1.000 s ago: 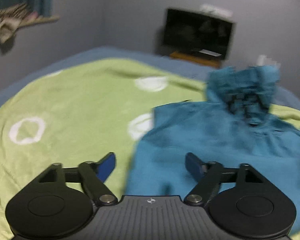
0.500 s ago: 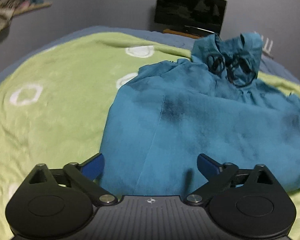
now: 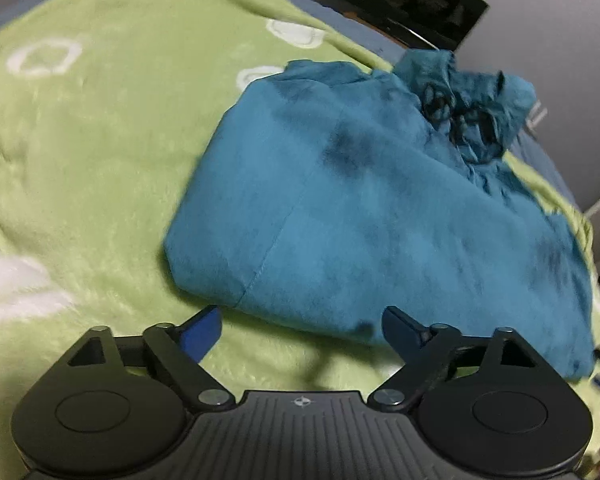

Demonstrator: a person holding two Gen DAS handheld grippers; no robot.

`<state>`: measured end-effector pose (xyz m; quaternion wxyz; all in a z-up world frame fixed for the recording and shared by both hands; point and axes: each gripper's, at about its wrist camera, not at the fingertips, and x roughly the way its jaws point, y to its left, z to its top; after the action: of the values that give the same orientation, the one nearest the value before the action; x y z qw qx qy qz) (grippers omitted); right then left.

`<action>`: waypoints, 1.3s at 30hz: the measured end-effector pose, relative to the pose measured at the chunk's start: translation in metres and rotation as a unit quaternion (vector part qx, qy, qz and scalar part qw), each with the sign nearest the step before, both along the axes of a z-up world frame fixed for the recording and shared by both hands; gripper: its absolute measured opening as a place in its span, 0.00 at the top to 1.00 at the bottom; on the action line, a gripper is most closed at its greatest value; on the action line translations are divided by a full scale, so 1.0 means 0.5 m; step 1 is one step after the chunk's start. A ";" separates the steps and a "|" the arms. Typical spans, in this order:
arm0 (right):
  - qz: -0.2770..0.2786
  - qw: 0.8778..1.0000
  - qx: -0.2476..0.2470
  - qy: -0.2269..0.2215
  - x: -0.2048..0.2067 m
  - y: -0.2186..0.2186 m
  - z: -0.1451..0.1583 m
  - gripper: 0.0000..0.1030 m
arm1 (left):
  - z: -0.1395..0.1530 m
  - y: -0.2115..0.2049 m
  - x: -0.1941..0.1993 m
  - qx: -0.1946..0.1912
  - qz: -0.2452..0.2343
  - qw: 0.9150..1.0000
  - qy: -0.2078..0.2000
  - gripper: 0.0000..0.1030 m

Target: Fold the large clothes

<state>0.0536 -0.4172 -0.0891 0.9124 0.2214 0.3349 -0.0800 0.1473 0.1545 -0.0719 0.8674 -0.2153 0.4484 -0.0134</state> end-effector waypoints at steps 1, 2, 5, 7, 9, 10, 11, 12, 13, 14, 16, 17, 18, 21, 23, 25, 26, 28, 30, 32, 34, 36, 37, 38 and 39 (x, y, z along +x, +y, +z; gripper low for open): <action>-0.002 1.000 0.016 0.004 0.006 -0.007 -0.012 0.01 | -0.005 0.005 0.004 -0.007 0.008 1.000 -0.004 0.14; -0.007 1.000 0.028 0.007 0.010 -0.012 -0.021 0.02 | -0.010 0.008 0.010 -0.010 0.016 1.000 -0.007 0.14; -0.030 0.997 0.074 0.005 0.026 -0.034 -0.050 0.03 | -0.029 0.015 0.031 -0.023 0.024 0.999 -0.009 0.13; -0.039 0.995 0.094 0.007 0.039 -0.044 -0.066 0.03 | -0.040 0.018 0.042 -0.035 0.029 0.999 -0.013 0.11; -0.042 0.994 0.097 0.012 0.049 -0.045 -0.079 0.08 | -0.051 0.025 0.051 -0.048 0.036 0.998 -0.012 0.09; -0.041 0.994 0.104 0.010 0.054 -0.046 -0.086 0.09 | -0.055 0.028 0.056 -0.053 0.038 0.998 -0.012 0.09; -0.041 0.993 0.108 0.004 0.057 -0.047 -0.089 0.11 | -0.060 0.031 0.060 -0.058 0.040 0.997 -0.012 0.09; -0.042 0.993 0.109 -0.004 0.059 -0.049 -0.089 0.15 | -0.063 0.032 0.063 -0.062 0.042 0.997 -0.011 0.09; -0.045 0.993 0.109 -0.017 0.059 -0.051 -0.086 0.19 | -0.065 0.035 0.066 -0.065 0.044 0.997 -0.012 0.10; -0.049 0.993 0.108 -0.027 0.058 -0.054 -0.082 0.27 | -0.065 0.034 0.067 -0.066 0.046 0.997 -0.016 0.14; -0.054 0.991 0.117 -0.040 0.060 -0.063 -0.084 0.34 | -0.066 0.036 0.070 -0.063 0.053 0.996 -0.019 0.26; -0.060 0.989 0.124 -0.047 0.061 -0.069 -0.087 0.43 | -0.066 0.038 0.071 -0.061 0.057 0.996 -0.021 0.37; -0.062 0.988 0.133 -0.053 0.061 -0.075 -0.090 0.51 | -0.065 0.040 0.071 -0.059 0.062 0.996 -0.022 0.44; -0.058 0.987 0.127 -0.075 0.048 -0.071 -0.078 0.76 | -0.055 0.040 0.069 -0.050 0.069 0.996 -0.034 0.75; -0.049 0.989 0.109 -0.088 0.033 -0.055 -0.055 0.85 | -0.042 0.029 0.066 -0.028 0.062 0.997 -0.043 0.81; -0.051 0.988 0.114 -0.093 0.009 -0.050 -0.040 0.89 | -0.024 0.014 0.058 0.003 0.049 0.997 -0.056 0.83; -0.053 0.987 0.122 -0.092 -0.003 -0.050 -0.033 0.91 | -0.015 0.008 0.053 0.013 0.045 0.997 -0.063 0.84; -0.051 0.985 0.137 -0.088 -0.024 -0.050 -0.019 0.92 | -0.003 0.011 0.040 0.019 0.044 0.996 -0.069 0.85; -0.041 0.986 0.138 -0.089 -0.049 -0.041 0.003 0.92 | 0.010 0.020 0.026 0.013 0.046 0.996 -0.071 0.86; -0.034 0.985 0.145 -0.086 -0.080 -0.034 0.018 0.93 | 0.025 0.030 0.006 0.008 0.044 0.996 -0.074 0.86; -0.030 0.984 0.152 -0.084 -0.115 -0.032 0.033 0.93 | 0.046 0.037 -0.012 0.004 0.036 0.997 -0.075 0.86; -0.022 0.985 0.151 -0.078 -0.145 -0.027 0.049 0.93 | 0.069 0.051 -0.036 -0.005 0.023 0.997 -0.074 0.86; -0.012 0.987 0.140 -0.076 -0.163 -0.023 0.062 0.93 | 0.078 0.059 -0.052 -0.009 0.014 0.997 -0.073 0.86; -0.004 0.988 0.133 -0.073 -0.177 -0.019 0.073 0.93 | 0.087 0.067 -0.065 -0.012 0.004 0.997 -0.072 0.86; 0.005 0.990 0.126 -0.067 -0.190 -0.016 0.082 0.93 | 0.096 0.076 -0.079 -0.015 -0.008 0.998 -0.067 0.86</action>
<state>-0.0412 -0.4252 -0.0479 0.8981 0.3378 0.2810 -0.0179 0.1077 0.1925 -0.0241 0.8922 -0.2231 0.3904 -0.0412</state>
